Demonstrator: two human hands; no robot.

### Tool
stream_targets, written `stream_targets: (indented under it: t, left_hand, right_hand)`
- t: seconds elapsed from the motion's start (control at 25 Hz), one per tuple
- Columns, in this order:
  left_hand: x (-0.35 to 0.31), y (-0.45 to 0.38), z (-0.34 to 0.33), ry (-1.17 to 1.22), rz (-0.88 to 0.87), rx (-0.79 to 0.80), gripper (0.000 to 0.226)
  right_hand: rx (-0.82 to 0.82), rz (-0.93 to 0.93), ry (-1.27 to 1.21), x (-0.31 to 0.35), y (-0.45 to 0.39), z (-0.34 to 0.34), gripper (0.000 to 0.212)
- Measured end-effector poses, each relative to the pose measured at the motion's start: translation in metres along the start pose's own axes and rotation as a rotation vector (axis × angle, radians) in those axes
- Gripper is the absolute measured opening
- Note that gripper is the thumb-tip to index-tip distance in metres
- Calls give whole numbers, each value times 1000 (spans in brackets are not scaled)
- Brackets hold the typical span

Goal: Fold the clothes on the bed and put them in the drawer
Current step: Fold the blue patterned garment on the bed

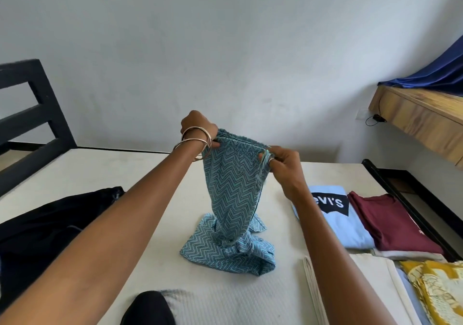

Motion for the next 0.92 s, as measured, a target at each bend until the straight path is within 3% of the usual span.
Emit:
stream_targets:
  t: [0.08, 0.2, 0.24, 0.32, 0.44, 0.56, 0.76, 0.8, 0.88, 0.92]
  left_hand:
    - [-8, 6, -6, -140, -56, 79, 34]
    - [-51, 50, -48, -245, -483, 523, 98]
    - [-63, 69, -59, -252, -602, 631, 102]
    - [-76, 83, -69, -196, -728, 684, 84]
    - [-98, 80, -59, -39, -789, 556, 42]
    - [-124, 85, -38, 2, -923, 451, 23]
    - [-168, 72, 33, 248, -1052, 319, 17]
    - [-174, 62, 54, 286, -1050, 232, 17]
    - [-176, 37, 99, 324, -985, -22, 21]
    - [-174, 24, 119, 309, -924, -147, 24]
  right_hand:
    - [-47, 17, 80, 9, -9, 13, 36]
    - [-55, 132, 301, 54, -18, 20, 35]
    - [-37, 183, 339, 72, -18, 19, 38]
    - [-37, 250, 294, 99, -19, 21, 43]
    - [13, 213, -55, 97, -15, 34, 45]
    - [251, 135, -283, 61, -13, 15, 12]
    - [573, 145, -103, 26, 8, -46, 43]
    - [631, 149, -27, 26, 10, -57, 42]
    - [679, 98, 281, 11, 0, -60, 17]
    - [576, 37, 410, 4, -16, -47, 7]
Point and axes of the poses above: each hand's wrist, its own y-axis away from the middle knuckle, its own z-axis out of the back of the hand, x = y × z, the point moved 9 cm from there along -y, towards the middle knuckle, and after that the axes turned 14 degrees about y, right-handed, at the moved point
